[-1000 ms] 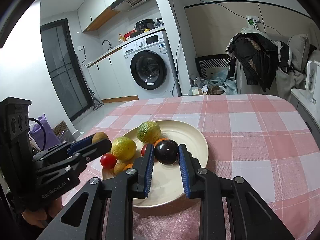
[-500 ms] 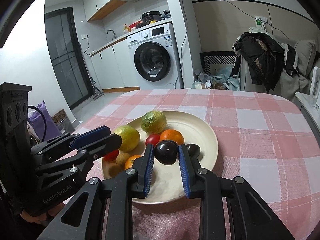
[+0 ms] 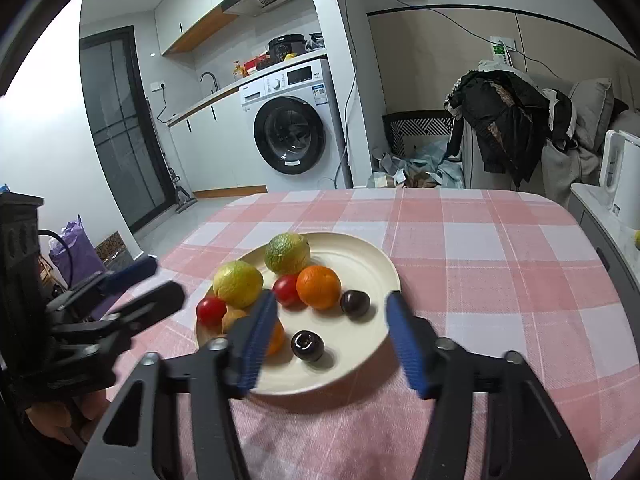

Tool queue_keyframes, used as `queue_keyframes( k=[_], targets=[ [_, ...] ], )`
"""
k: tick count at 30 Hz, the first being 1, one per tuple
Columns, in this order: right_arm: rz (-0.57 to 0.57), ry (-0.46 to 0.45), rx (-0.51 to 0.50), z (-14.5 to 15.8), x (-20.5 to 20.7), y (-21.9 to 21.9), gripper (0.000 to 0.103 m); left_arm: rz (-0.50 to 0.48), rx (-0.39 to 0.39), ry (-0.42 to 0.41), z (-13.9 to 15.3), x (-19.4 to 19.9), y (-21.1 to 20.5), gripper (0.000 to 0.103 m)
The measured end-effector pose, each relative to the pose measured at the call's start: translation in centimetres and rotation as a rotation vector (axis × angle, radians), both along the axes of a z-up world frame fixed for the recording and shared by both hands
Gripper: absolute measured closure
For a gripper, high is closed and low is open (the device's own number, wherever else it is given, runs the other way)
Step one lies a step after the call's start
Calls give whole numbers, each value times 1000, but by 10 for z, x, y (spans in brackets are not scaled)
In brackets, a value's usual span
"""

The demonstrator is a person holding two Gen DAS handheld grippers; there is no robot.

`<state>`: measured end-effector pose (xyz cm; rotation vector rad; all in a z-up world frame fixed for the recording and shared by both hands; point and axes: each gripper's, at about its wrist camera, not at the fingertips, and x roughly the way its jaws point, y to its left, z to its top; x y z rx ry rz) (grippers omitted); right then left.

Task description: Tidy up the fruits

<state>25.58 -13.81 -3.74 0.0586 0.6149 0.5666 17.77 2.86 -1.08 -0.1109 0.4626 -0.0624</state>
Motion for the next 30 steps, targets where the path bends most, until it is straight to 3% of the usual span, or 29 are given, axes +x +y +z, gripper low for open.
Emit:
queue_keyframes(
  k=[2, 5, 16, 30],
  targets=[
    [10, 0, 2, 1, -5, -2, 16, 2, 2, -8, 4, -11, 2, 17],
    [12, -27, -11, 4, -16, -5, 1, 10, 12, -14, 8, -27, 4, 3],
    [97, -88, -82, 2, -57, 4, 0, 55, 35, -28, 11, -73, 3, 1],
    [92, -152, -51, 2, -72, 2, 0, 39, 44, -13, -1, -79, -1, 1]
  ],
)
